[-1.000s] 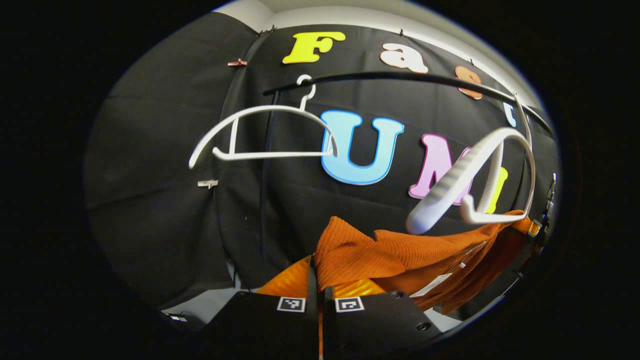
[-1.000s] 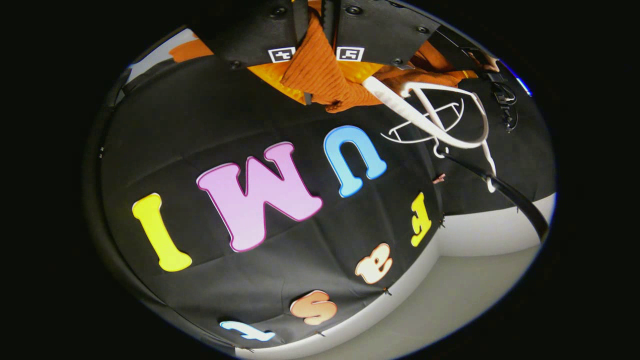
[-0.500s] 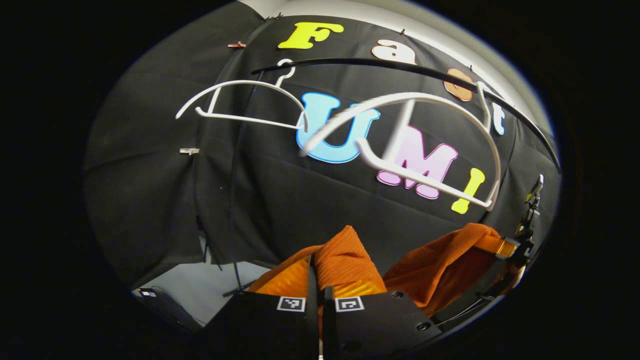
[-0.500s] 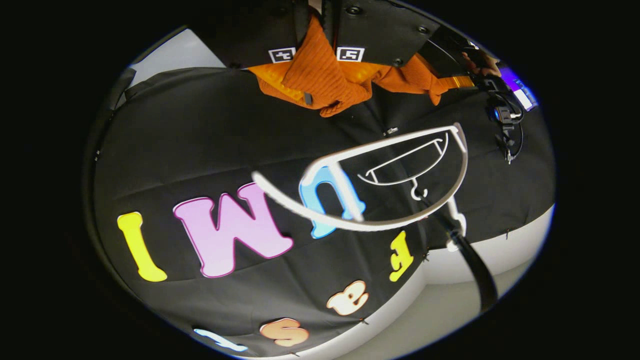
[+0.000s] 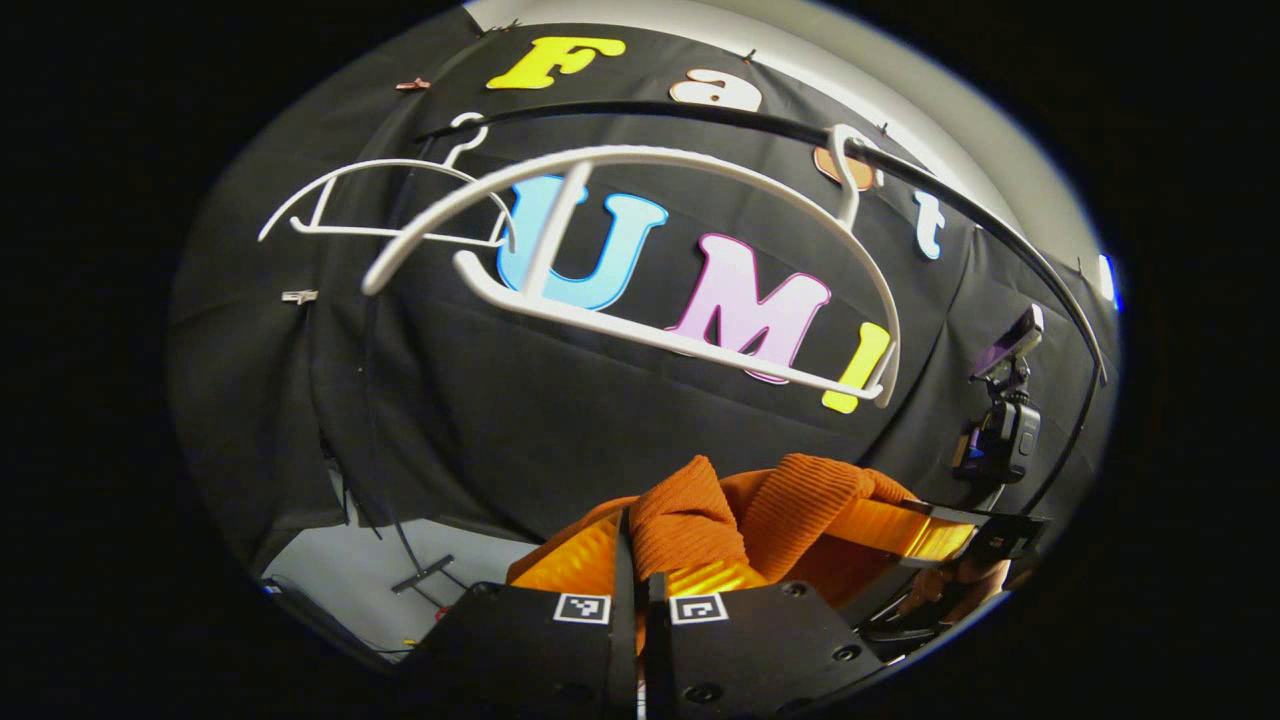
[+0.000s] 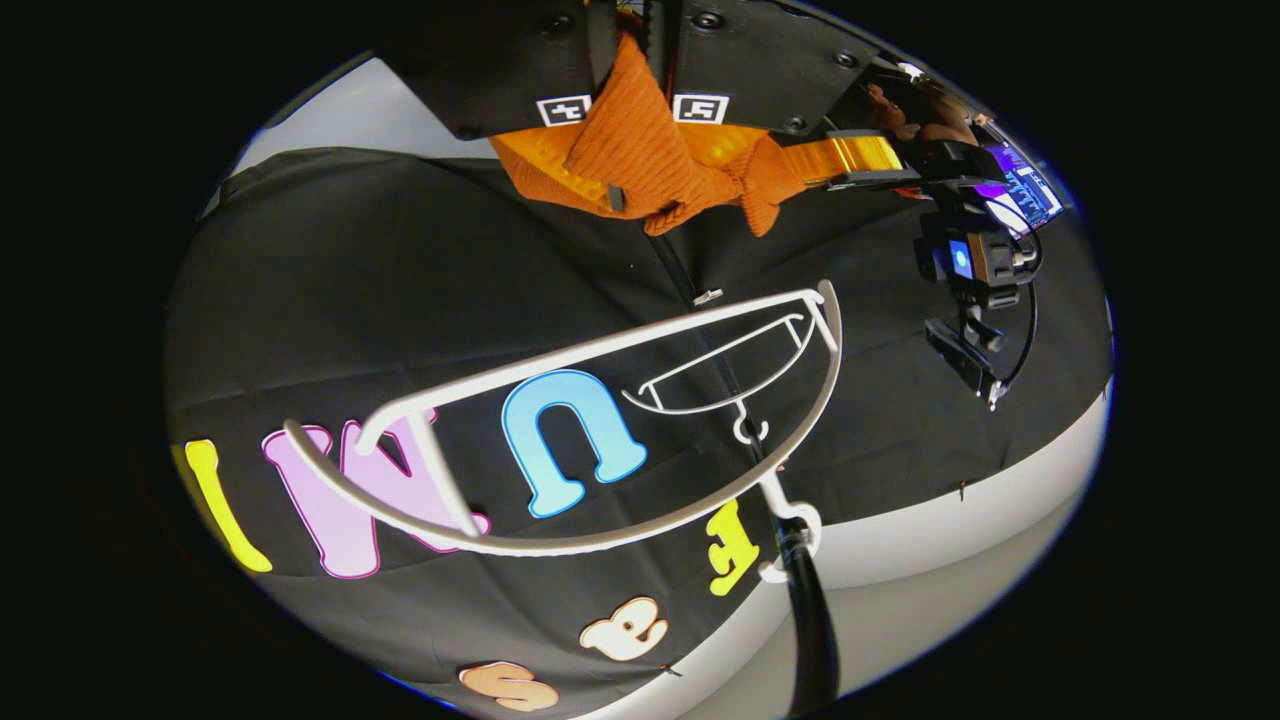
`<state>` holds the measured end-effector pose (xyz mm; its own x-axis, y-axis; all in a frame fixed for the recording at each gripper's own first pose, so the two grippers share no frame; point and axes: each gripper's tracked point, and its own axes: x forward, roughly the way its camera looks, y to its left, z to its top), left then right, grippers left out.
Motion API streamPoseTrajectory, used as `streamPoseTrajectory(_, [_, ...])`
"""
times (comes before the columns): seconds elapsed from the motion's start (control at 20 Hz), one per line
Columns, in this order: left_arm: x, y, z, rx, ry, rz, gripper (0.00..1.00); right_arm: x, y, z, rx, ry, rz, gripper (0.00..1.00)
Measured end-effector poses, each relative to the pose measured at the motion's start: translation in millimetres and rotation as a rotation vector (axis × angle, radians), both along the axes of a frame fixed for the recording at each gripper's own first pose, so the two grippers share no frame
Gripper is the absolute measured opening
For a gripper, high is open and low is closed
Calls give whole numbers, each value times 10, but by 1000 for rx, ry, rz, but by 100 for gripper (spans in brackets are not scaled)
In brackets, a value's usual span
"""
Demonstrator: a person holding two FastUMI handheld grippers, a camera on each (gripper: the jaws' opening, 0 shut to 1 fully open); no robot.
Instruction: Grasp the clothes on the hanger with both hands and then place them into the laundry hamper below.
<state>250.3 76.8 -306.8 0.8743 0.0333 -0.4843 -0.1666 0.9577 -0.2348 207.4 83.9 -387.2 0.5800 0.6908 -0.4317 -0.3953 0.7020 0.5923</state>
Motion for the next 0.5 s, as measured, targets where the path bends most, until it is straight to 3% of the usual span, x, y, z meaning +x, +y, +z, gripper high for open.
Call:
streamPoseTrajectory(0.2, [6, -109, -315, -19, 85, -22, 7, -205, 63, -306, -54, 76, 37, 14])
streamPoseTrajectory(0.4, [-83, -39, -706, -66, 198, 19, 7, -379, 40, -698, -105, 197, 50, 14])
streamPoseTrajectory(0.45, [-103, -28, -804, -76, 222, 30, 7, -426, 40, -787, -115, 223, 57, 19])
streamPoseTrajectory(0.5, [-131, -44, -872, -79, 247, 36, 7, -467, 48, -847, -133, 243, 66, 14])
